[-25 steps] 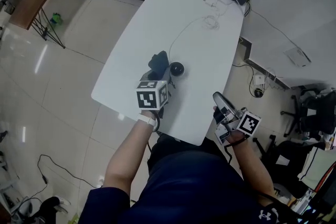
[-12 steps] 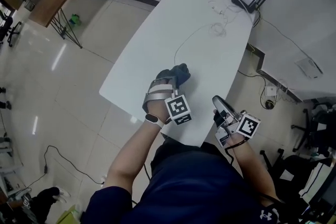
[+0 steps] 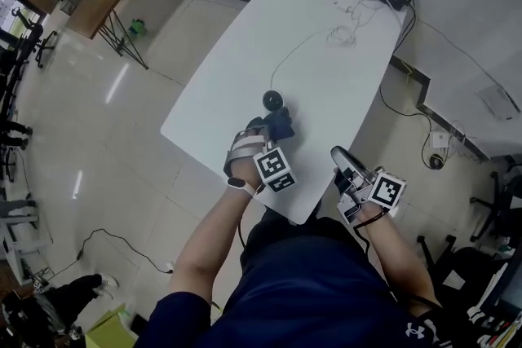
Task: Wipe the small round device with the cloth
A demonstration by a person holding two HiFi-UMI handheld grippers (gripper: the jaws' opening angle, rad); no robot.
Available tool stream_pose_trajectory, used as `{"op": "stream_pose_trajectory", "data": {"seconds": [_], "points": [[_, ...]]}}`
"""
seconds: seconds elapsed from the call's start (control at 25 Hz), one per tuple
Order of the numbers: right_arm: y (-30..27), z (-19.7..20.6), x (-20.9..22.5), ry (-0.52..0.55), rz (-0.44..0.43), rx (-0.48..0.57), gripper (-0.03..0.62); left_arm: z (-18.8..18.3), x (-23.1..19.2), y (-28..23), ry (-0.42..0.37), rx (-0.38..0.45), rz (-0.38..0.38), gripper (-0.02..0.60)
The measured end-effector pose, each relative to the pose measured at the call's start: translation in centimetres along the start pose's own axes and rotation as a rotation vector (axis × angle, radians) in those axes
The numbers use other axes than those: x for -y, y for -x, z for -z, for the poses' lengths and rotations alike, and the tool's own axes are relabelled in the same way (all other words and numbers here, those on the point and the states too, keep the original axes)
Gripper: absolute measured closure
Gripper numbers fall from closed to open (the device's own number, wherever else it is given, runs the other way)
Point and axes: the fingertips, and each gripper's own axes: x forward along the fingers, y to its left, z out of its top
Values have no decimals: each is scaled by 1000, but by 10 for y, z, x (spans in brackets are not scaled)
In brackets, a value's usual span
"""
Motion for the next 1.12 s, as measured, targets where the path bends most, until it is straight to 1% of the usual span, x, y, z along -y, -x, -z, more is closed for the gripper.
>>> {"op": "stream_pose_trajectory", "data": {"seconds": [0.04, 0.08, 0.16, 0.2, 0.28, 0.32, 0.4, 0.44, 0.48, 0.52, 0.6, 0.72, 0.88, 0.96, 1.12], "points": [[1, 1, 0, -1, -9, -9, 513, 0, 8, 0, 110, 9, 58, 518], [2, 2, -1, 3, -19, -20, 514, 0, 16, 3, 259, 22, 131, 518], [4, 4, 0, 28, -15, -46, 517, 0, 29, 15, 603, 64, 289, 518], [5, 5, 3, 51, -1, -61, 520, -3, 33, 25, 773, 104, 371, 518], [7, 7, 3, 104, 20, -94, 531, -19, 39, 51, 1082, 246, 531, 518], [6, 8, 0, 130, 22, -111, 533, -24, 40, 65, 1212, 320, 585, 518], [3, 12, -9, 172, 10, -149, 534, -25, 40, 91, 1438, 445, 643, 517], [0, 15, -15, 188, -2, -169, 533, -23, 41, 103, 1531, 500, 655, 517], [-4, 18, -20, 204, -14, -185, 533, -20, 43, 112, 1600, 545, 660, 517], [-7, 21, -25, 221, -24, -197, 533, -17, 46, 121, 1644, 578, 663, 517], [-12, 26, -33, 270, -30, -211, 533, -10, 57, 131, 1676, 609, 663, 517], [-17, 34, -46, 380, -16, -220, 533, 6, 67, 139, 1667, 618, 640, 517], [-26, 35, -59, 515, 14, -213, 533, 11, 62, 144, 1621, 653, 660, 517], [-29, 34, -61, 530, 35, -207, 534, 10, 57, 135, 1594, 661, 680, 517], [-25, 37, -59, 471, 88, -176, 539, 7, 62, 92, 1561, 579, 752, 517]]}}
